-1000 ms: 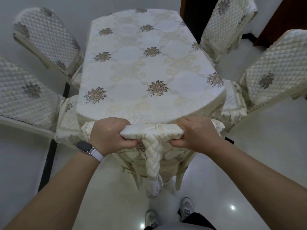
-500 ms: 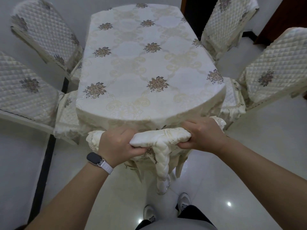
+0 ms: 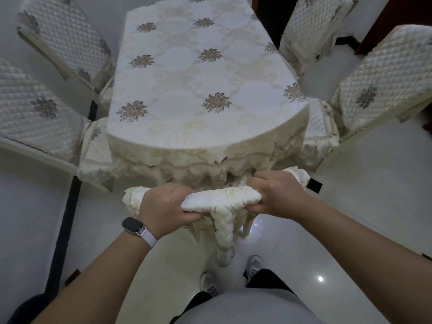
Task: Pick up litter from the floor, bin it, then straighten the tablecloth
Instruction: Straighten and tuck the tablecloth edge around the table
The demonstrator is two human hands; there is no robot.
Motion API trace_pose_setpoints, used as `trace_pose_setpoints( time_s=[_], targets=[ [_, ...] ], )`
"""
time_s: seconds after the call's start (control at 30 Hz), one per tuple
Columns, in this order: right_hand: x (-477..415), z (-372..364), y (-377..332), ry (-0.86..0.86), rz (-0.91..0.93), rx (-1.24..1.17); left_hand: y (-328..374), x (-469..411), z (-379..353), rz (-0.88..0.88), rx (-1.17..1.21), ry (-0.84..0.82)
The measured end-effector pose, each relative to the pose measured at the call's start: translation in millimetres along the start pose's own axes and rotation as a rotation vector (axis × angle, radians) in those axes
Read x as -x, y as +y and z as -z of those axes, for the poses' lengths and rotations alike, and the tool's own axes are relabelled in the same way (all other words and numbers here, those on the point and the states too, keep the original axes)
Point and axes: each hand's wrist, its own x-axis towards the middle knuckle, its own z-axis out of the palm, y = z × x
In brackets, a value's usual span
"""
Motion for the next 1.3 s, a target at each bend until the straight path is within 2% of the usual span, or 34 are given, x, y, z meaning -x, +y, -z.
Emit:
trace_pose_setpoints(
  time_s=[0.3, 0.8, 1.3],
  targets=[
    [42, -6, -26, -0.095, -0.090, 0.012, 22, 44, -3, 0.096, 0.036, -0.086],
    [98, -13, -34, -0.137, -0.076, -0.022, 75, 80, -12, 0.222, 0.124, -0.203],
    [95, -28, -28, -0.168, -0.084, 0.007, 60, 78, -27, 0.232, 0.143, -0.243]
  ],
)
